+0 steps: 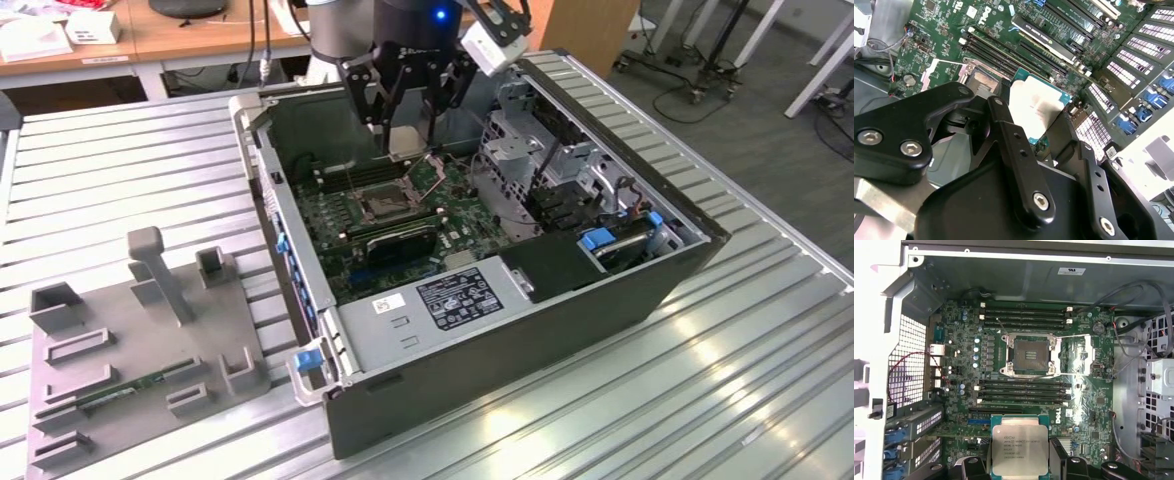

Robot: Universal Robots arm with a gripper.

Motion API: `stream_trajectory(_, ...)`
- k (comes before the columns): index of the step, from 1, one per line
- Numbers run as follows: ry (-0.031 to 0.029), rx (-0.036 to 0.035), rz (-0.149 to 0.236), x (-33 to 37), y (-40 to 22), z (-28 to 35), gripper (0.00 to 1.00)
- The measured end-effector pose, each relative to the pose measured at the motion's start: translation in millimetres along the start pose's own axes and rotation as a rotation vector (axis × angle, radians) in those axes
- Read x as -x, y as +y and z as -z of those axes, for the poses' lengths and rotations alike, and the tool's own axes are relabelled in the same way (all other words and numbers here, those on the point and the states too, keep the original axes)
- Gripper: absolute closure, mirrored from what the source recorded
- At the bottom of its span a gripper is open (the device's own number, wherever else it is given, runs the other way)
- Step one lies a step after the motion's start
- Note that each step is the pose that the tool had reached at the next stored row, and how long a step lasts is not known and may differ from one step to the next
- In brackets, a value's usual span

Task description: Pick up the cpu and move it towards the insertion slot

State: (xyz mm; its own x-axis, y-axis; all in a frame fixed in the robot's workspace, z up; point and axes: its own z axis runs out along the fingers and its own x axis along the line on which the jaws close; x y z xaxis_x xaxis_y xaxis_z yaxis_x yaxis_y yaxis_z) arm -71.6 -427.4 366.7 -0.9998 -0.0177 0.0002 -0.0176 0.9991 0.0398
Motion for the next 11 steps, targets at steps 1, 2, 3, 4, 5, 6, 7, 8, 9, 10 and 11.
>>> stream_trajectory(1, 0.0, -0.0001, 0.0, 0.0, 0.1, -0.3, 0.46)
stream_trajectory(2, 0.0001, -0.0002, 0.0, -0.1, 0.8, -0.8, 0.46)
stream_trajectory(3, 0.0, -0.0001, 0.0, -0.1, 1.8, -1.4, 0.46)
stream_trajectory(4, 0.0, -0.0001, 0.0, 0.0, 3.2, -1.9, 0.46)
stream_trajectory(5, 0.0001, -0.0002, 0.0, 0.0, 5.0, -2.4, 0.46)
stream_trajectory(6, 0.0001, -0.0002, 0.0, 0.1, 6.8, -3.0, 0.46)
stream_trajectory(7, 0.0, -0.0001, 0.0, 0.1, 8.8, -3.6, 0.46)
stream_trajectory(8, 0.0, -0.0001, 0.0, 0.1, 10.9, -4.1, 0.46)
stream_trajectory(9, 0.0, 0.0, 0.0, 0.2, 13.3, -4.7, 0.46)
stream_trajectory(10, 0.0, -0.0001, 0.0, 0.3, 15.8, -5.3, 0.46)
stream_trajectory(11, 0.0001, -0.0003, -0.001, 0.5, 18.3, -5.8, 0.46)
